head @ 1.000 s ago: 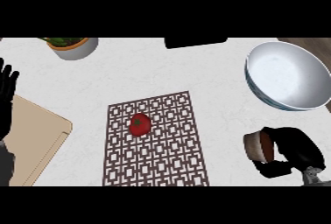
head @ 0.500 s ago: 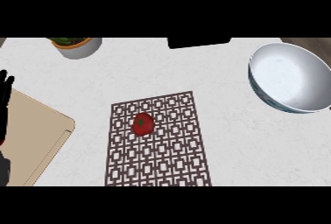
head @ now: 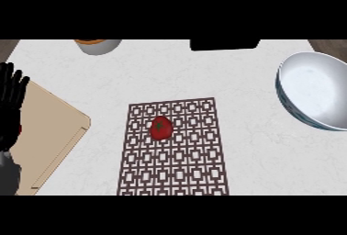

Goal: Pick the cupcake from the placemat and place it in the bowl

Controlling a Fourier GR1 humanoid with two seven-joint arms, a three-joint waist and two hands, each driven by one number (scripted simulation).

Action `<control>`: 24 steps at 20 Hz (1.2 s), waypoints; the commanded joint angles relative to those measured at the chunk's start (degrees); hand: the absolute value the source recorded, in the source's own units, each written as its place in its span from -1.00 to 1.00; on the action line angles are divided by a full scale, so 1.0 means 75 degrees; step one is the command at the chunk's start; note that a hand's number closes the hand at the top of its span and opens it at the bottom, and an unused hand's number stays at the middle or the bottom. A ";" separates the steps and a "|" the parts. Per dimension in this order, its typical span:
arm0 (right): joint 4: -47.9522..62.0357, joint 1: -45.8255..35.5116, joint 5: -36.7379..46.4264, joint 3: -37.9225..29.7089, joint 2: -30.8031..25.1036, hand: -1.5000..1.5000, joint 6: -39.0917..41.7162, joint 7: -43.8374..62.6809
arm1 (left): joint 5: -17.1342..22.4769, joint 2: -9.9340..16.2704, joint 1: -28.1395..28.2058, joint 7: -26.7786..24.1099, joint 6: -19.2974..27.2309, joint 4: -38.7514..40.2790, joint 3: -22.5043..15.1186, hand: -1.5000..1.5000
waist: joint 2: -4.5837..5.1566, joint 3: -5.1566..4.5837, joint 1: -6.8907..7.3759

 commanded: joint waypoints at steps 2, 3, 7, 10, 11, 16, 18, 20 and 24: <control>0.1014 -0.0054 -0.0987 -0.1042 -0.0972 1.00 0.1387 -0.1181 | -0.0051 -0.0085 -0.0197 -0.0022 -0.0025 0.0238 -0.0126 0.00 | 0.0031 -0.0019 0.0175; 0.1026 -0.0459 -0.1165 -0.0971 -0.0998 1.00 0.1587 -0.0915 | -0.0111 0.0002 -0.0399 0.0041 -0.0068 0.0249 -0.0202 0.00 | 0.0049 -0.0020 0.0277; 0.0941 -0.0833 -0.1673 -0.0867 -0.1345 1.00 0.2563 -0.0218 | -0.0146 -0.0094 -0.0487 0.0373 0.0071 -0.0104 -0.0336 0.00 | 0.0039 -0.0024 0.0375; -0.0026 -0.1457 -0.2059 -0.0360 -0.0973 1.00 0.2746 0.1008 | -0.0140 -0.0076 -0.0610 -0.0222 -0.0126 0.0594 -0.0232 0.00 | 0.0060 -0.0039 0.0417; 0.0455 -0.1647 -0.2059 -0.0176 -0.1279 1.00 0.2852 0.0933 | -0.0212 -0.0241 -0.0360 0.0083 0.0031 0.0041 -0.0416 0.00 | 0.0060 -0.0025 0.0522; -0.0671 -0.2235 -0.2418 0.0496 -0.0983 1.00 0.3045 0.2274 | -0.0204 -0.0168 -0.0543 -0.0089 -0.0050 0.0364 -0.0314 0.00 | 0.0055 -0.0029 0.0444; -0.0941 -0.2876 -0.2576 0.0990 -0.0896 1.00 0.2990 0.2998 | -0.0244 -0.0238 -0.0460 -0.0278 -0.0104 0.0476 -0.0367 0.00 | 0.0069 -0.0031 0.0517; -0.1468 -0.3073 -0.2640 0.1396 -0.0450 1.00 0.2928 0.3421 | 0.0056 -0.0003 -0.0523 0.0126 -0.0222 0.0284 -0.0104 0.00 | 0.0057 -0.0031 0.0526; -0.1534 -0.3936 -0.2499 0.2456 0.0056 1.00 0.2573 0.4150 | -0.0063 0.0010 -0.0950 0.0036 -0.0225 0.0661 -0.0188 0.00 | 0.0090 -0.0026 0.0567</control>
